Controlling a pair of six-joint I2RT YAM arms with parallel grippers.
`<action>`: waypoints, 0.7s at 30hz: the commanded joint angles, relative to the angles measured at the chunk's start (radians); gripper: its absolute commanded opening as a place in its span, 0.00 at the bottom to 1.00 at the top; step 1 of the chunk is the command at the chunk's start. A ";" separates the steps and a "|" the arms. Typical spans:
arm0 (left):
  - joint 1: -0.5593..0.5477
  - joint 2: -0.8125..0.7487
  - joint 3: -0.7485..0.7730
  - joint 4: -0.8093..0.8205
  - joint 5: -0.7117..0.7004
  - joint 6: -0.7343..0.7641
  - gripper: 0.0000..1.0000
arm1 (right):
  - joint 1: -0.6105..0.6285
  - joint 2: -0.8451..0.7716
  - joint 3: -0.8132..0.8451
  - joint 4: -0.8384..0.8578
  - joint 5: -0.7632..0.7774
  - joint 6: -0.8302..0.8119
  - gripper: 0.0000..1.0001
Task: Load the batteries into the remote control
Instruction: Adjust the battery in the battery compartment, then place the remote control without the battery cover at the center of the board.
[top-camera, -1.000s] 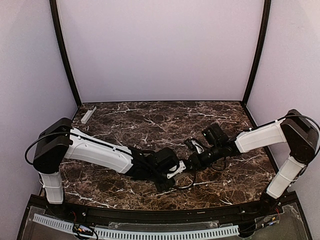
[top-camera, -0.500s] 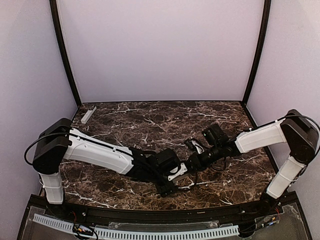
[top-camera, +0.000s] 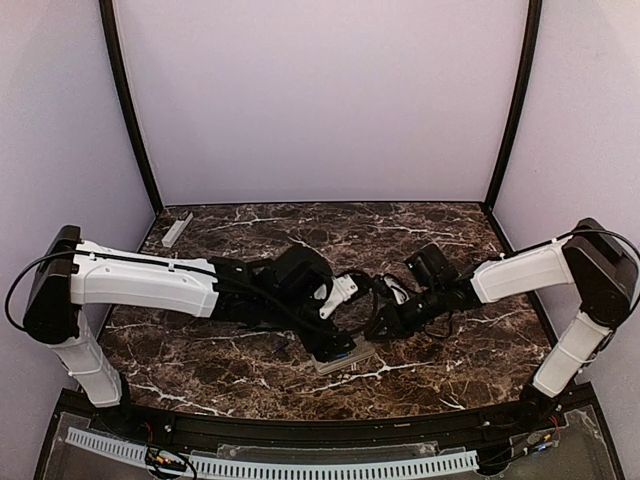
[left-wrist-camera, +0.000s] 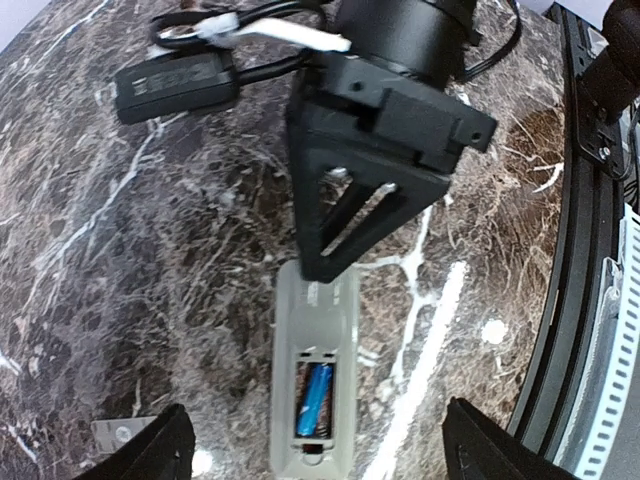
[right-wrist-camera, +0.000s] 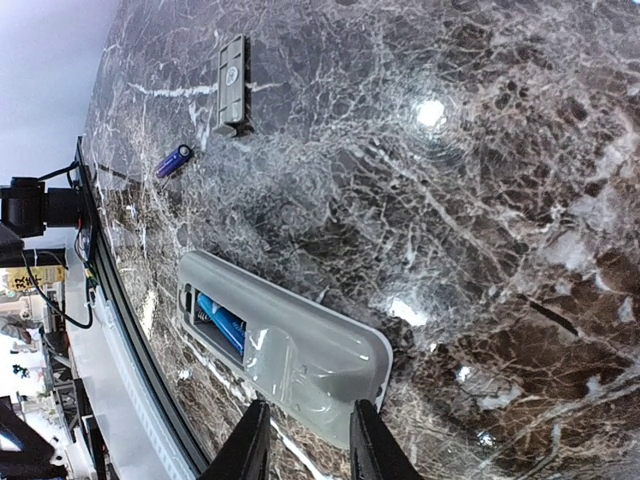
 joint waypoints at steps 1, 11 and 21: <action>0.102 -0.102 -0.102 0.012 0.070 -0.069 0.81 | -0.013 -0.035 0.029 -0.011 -0.001 -0.024 0.27; 0.093 -0.053 -0.137 -0.037 0.129 0.096 0.92 | -0.019 -0.019 0.035 -0.020 -0.054 -0.034 0.29; 0.000 0.165 0.008 -0.101 0.071 0.123 0.97 | -0.088 -0.157 -0.014 0.003 -0.063 -0.041 0.42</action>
